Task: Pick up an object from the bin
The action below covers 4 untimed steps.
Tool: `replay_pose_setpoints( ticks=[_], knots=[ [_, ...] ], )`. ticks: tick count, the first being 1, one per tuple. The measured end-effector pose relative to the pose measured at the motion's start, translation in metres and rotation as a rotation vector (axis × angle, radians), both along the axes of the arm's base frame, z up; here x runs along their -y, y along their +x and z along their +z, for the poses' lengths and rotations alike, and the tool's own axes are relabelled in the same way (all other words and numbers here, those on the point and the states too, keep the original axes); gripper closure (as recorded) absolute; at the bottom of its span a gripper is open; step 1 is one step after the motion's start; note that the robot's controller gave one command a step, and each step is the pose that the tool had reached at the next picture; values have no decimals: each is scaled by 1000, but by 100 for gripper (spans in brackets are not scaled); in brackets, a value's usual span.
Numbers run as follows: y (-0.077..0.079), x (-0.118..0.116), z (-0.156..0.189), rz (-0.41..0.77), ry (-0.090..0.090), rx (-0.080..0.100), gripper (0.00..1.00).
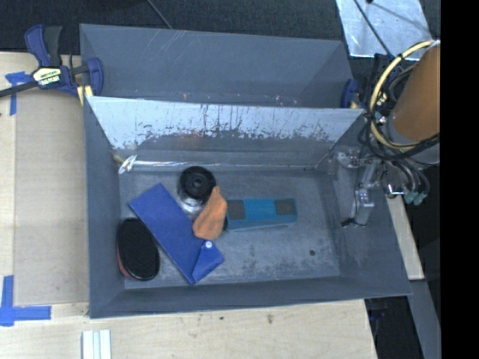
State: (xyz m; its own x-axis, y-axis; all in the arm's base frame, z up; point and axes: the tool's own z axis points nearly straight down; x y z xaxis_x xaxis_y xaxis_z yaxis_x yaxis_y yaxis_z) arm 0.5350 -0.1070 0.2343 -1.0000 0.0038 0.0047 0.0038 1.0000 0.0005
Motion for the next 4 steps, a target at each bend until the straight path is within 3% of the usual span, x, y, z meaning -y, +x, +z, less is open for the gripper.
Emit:
replay_pose_setpoints(
  ticks=[1, 2, 3, 4],
  knots=[
    [2, 0, 5, 3, -1, 9, 0],
    [12, -52, -26, 45, -2, 10, 0],
    [14, -68, -36, 58, -1, 13, 0],
    [12, -88, -69, 86, 1, 5, 0]
  ],
)
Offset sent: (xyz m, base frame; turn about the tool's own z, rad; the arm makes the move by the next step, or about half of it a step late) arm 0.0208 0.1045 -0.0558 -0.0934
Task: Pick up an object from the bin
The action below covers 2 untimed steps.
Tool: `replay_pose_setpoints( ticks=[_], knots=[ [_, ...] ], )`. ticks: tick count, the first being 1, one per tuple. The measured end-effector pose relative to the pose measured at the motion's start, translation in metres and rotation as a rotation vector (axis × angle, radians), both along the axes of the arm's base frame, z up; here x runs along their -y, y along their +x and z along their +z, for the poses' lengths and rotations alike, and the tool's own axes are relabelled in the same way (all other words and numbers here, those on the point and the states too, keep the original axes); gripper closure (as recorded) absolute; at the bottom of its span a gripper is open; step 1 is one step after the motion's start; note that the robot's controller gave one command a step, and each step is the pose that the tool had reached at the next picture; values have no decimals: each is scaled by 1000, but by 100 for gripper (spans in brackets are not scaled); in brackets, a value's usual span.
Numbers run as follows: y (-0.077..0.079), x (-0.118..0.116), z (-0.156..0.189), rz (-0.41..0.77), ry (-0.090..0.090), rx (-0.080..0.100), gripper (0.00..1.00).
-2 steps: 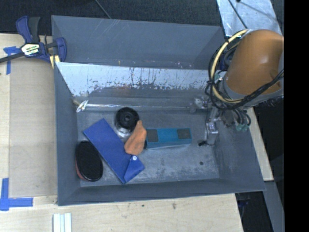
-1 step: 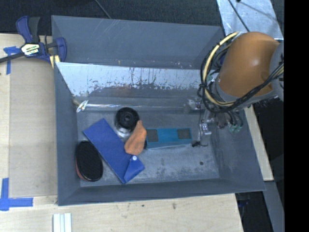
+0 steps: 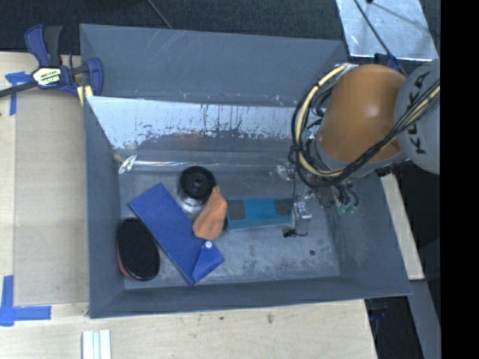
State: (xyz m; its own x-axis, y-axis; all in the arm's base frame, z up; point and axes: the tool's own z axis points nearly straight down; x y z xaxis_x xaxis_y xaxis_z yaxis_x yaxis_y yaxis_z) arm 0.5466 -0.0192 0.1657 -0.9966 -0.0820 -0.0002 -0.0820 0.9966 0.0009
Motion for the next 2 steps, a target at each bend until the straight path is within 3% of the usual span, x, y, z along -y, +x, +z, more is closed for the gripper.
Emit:
replay_pose_setpoints(
  ticks=[1, 2],
  knots=[
    [2, -10, -58, 191, -2, 9, 0],
    [36, 11, -95, 122, -3, 0, 100]
  ],
)
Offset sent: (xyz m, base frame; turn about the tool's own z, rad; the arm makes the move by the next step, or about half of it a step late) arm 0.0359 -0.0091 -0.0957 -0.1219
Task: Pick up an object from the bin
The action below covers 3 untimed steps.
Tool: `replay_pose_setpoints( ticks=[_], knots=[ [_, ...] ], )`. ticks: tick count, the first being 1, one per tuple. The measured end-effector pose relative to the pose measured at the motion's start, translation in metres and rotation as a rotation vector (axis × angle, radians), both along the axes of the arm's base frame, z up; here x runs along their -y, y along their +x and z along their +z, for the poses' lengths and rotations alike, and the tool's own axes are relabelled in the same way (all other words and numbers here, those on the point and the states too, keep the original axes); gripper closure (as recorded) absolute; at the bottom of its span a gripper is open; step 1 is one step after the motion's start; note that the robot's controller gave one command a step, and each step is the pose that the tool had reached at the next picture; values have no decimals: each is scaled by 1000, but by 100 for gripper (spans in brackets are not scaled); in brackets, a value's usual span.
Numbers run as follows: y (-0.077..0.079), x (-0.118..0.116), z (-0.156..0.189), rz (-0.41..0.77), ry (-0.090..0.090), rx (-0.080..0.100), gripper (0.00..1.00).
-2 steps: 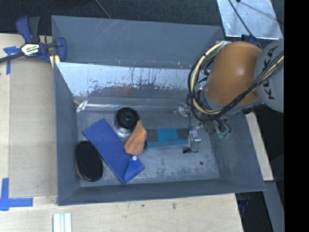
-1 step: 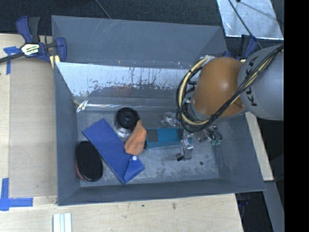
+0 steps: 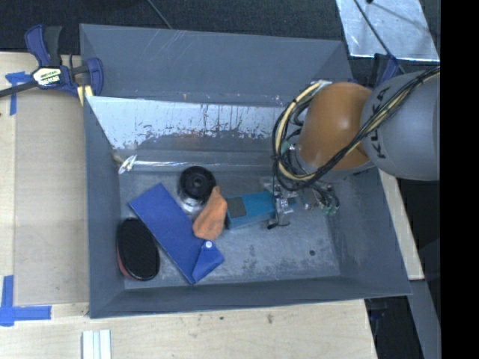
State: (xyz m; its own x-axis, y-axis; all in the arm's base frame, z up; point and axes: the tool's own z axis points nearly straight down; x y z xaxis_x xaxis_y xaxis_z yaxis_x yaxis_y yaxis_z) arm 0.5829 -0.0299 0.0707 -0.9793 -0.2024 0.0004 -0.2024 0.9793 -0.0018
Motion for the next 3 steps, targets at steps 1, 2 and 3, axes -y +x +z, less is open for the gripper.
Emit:
replay_pose_setpoints(
  ticks=[1, 2, 3],
  knots=[
    [0, 0, 0, 1, 0, 0, 100],
    [0, 0, 0, 1, 0, 0, 100],
    [3, 6, 161, 23, 0, 3, 100]
  ],
)
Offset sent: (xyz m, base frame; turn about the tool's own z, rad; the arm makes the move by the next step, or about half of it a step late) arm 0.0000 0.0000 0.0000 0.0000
